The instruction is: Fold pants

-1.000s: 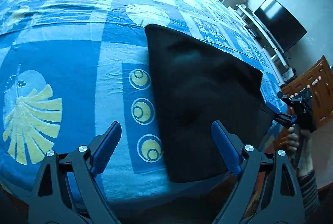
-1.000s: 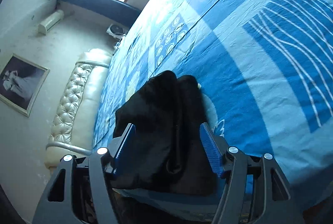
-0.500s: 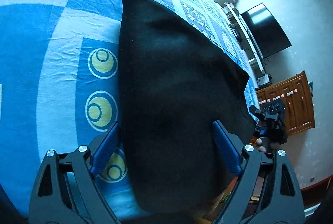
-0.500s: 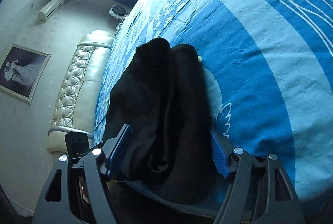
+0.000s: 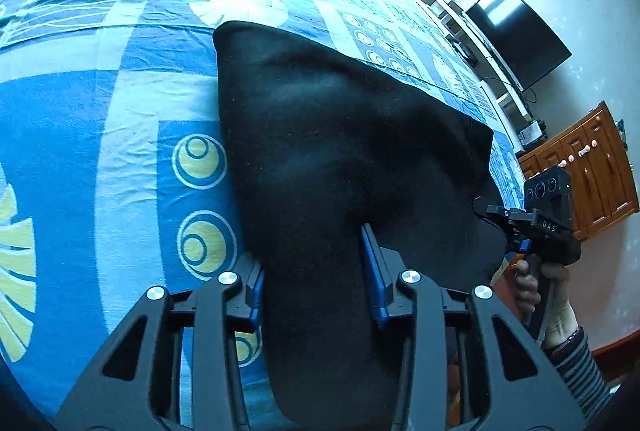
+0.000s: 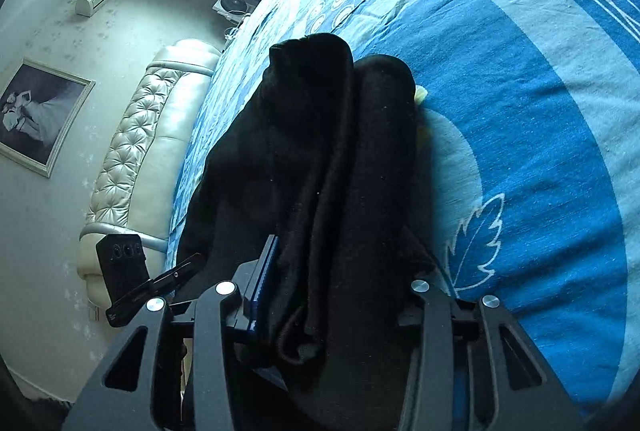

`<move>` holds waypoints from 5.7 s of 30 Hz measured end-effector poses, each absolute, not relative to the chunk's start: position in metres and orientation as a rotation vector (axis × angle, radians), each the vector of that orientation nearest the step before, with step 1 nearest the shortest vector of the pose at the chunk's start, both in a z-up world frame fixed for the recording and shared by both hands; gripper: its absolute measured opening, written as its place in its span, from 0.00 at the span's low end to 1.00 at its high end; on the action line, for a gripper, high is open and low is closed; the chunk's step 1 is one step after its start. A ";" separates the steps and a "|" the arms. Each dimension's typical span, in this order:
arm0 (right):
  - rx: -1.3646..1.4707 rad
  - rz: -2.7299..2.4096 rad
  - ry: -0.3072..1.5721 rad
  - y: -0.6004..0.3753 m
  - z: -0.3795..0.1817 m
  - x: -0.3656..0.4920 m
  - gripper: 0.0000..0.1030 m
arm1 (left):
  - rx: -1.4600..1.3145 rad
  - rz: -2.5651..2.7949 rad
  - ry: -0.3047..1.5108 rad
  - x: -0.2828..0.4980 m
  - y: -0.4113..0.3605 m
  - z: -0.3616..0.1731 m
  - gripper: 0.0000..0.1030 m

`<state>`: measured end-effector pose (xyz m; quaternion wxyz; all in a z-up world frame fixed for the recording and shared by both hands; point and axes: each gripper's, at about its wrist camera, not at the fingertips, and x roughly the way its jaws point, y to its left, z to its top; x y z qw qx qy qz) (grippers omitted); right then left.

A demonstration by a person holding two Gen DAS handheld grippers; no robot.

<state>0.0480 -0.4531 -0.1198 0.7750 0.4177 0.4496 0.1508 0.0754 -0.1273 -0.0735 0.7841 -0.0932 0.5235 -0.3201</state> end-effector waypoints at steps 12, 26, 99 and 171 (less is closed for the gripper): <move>0.895 0.433 0.995 -0.394 -0.125 0.089 0.42 | -0.104 -0.578 1.104 0.082 -0.064 -0.057 0.36; 0.858 0.525 1.037 -0.321 -0.129 0.127 0.42 | -0.159 -0.469 1.085 0.091 0.032 -0.055 0.36; 0.878 0.480 0.964 -0.322 -0.112 0.069 0.69 | -0.164 -0.404 0.970 0.048 0.078 -0.062 0.85; 0.227 0.061 0.939 -0.223 -0.062 0.009 0.79 | 0.098 -0.136 0.860 -0.050 0.019 -0.023 0.94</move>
